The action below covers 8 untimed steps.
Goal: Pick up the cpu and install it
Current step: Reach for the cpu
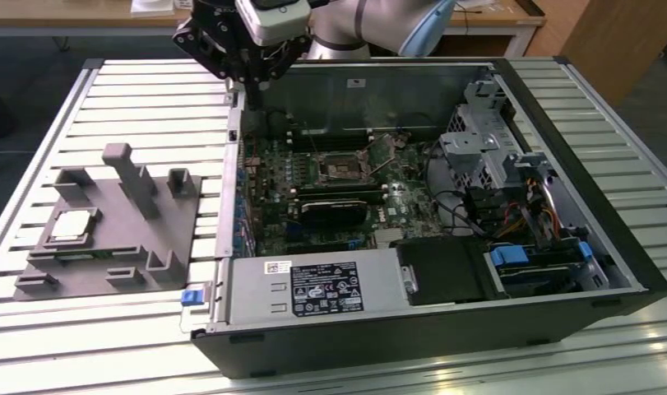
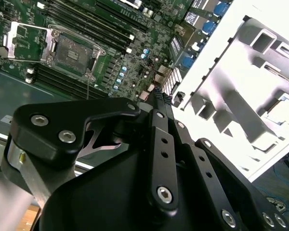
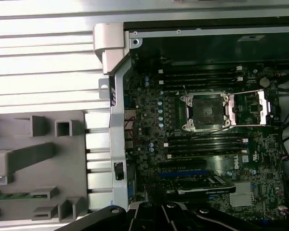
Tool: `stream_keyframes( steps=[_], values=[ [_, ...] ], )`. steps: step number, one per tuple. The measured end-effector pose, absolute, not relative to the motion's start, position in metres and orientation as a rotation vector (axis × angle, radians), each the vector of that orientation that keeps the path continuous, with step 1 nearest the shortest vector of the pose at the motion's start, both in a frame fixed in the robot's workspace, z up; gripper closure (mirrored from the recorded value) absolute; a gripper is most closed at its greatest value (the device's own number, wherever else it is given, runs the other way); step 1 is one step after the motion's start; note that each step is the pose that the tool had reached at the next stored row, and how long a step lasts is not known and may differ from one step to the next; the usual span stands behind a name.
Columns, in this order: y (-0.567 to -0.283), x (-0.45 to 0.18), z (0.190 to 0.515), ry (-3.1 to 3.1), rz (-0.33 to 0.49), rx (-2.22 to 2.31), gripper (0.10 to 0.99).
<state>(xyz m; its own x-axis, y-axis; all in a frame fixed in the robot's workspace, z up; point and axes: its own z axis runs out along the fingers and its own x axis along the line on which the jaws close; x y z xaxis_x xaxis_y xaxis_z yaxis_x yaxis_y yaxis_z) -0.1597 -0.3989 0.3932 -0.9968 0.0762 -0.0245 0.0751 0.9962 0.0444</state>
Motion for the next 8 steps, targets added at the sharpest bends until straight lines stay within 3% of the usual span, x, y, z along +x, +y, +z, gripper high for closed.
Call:
stream_keyframes(
  steps=[8],
  values=[
    [-0.3989,-0.1613,0.3932,3.112,0.068,0.118,0.98]
  ],
)
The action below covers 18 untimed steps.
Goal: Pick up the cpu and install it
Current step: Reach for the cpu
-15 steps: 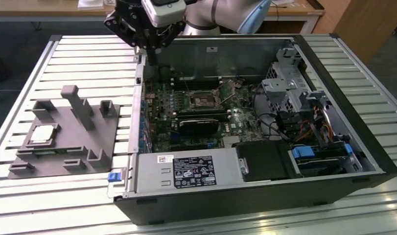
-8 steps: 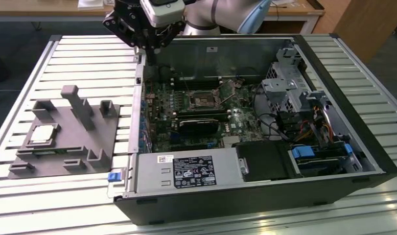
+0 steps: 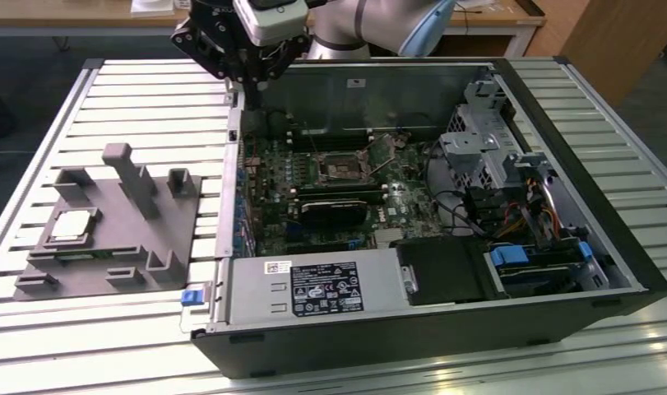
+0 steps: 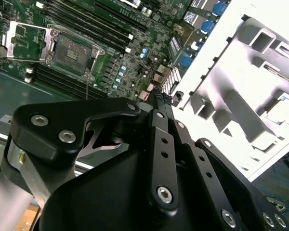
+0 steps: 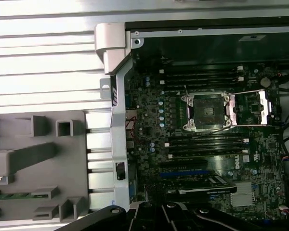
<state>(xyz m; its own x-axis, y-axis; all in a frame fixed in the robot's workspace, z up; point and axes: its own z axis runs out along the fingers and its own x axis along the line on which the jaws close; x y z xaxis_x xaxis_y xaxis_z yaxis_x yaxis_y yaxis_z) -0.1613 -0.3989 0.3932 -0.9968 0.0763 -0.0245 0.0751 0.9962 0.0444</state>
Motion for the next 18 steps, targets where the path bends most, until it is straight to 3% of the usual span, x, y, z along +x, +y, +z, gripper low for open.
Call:
stream_keyframes(
  steps=[18],
  values=[
    [-0.3989,-0.1655,0.3931,3.112,0.068,0.118,0.98]
  ],
)
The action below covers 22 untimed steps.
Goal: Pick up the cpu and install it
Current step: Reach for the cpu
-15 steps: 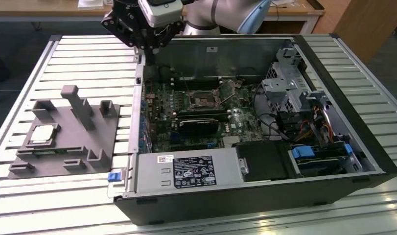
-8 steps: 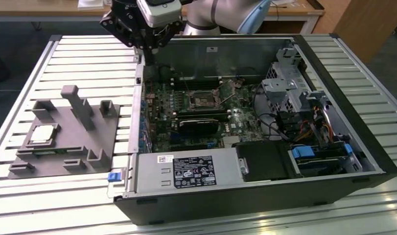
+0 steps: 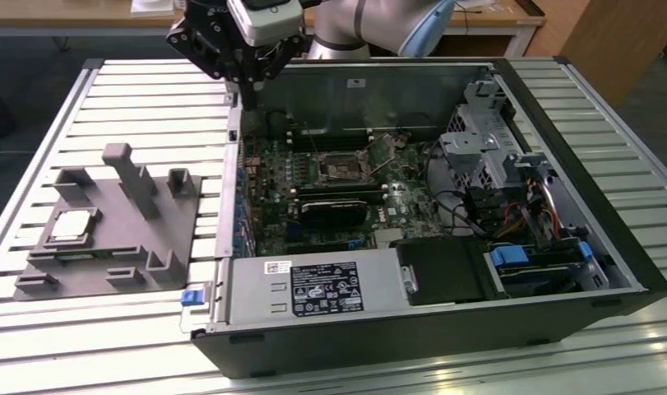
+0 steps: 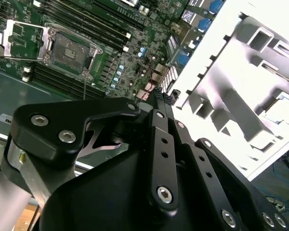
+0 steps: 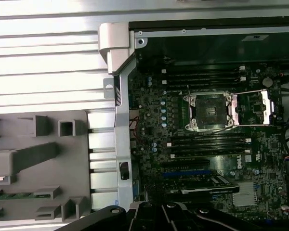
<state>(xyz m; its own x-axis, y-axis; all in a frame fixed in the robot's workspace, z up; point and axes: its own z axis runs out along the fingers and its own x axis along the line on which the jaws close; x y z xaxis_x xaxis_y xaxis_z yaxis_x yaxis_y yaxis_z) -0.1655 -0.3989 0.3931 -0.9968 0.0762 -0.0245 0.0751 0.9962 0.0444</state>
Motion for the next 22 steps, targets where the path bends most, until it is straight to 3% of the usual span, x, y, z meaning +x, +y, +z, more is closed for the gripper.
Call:
stream_keyframes(
  steps=[22],
  values=[
    [-0.3989,-0.1707,0.3931,3.112,0.068,0.118,0.98]
  ],
)
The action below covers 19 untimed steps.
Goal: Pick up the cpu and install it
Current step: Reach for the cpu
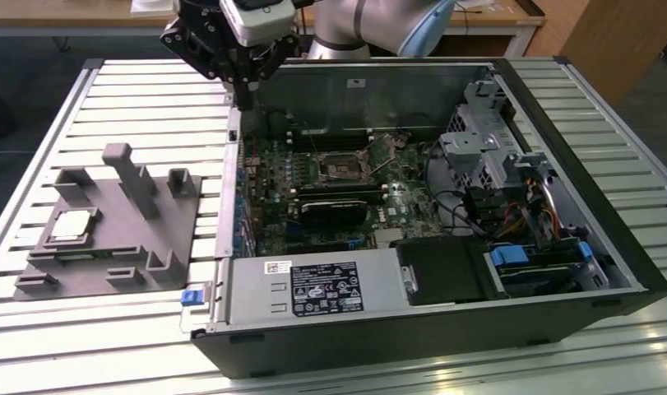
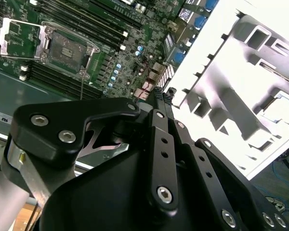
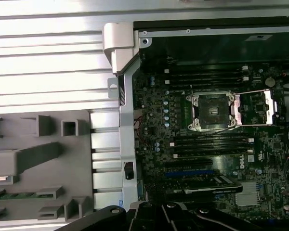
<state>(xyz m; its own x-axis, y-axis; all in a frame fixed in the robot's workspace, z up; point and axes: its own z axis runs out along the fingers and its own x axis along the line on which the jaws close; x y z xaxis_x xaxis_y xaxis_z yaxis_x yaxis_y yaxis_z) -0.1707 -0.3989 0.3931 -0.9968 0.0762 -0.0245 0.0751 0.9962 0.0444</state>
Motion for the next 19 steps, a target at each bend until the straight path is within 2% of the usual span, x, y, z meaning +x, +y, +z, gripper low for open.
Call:
stream_keyframes(
  steps=[19],
  values=[
    [-0.3989,-0.1752,0.3931,3.113,0.068,0.118,0.98]
  ],
)
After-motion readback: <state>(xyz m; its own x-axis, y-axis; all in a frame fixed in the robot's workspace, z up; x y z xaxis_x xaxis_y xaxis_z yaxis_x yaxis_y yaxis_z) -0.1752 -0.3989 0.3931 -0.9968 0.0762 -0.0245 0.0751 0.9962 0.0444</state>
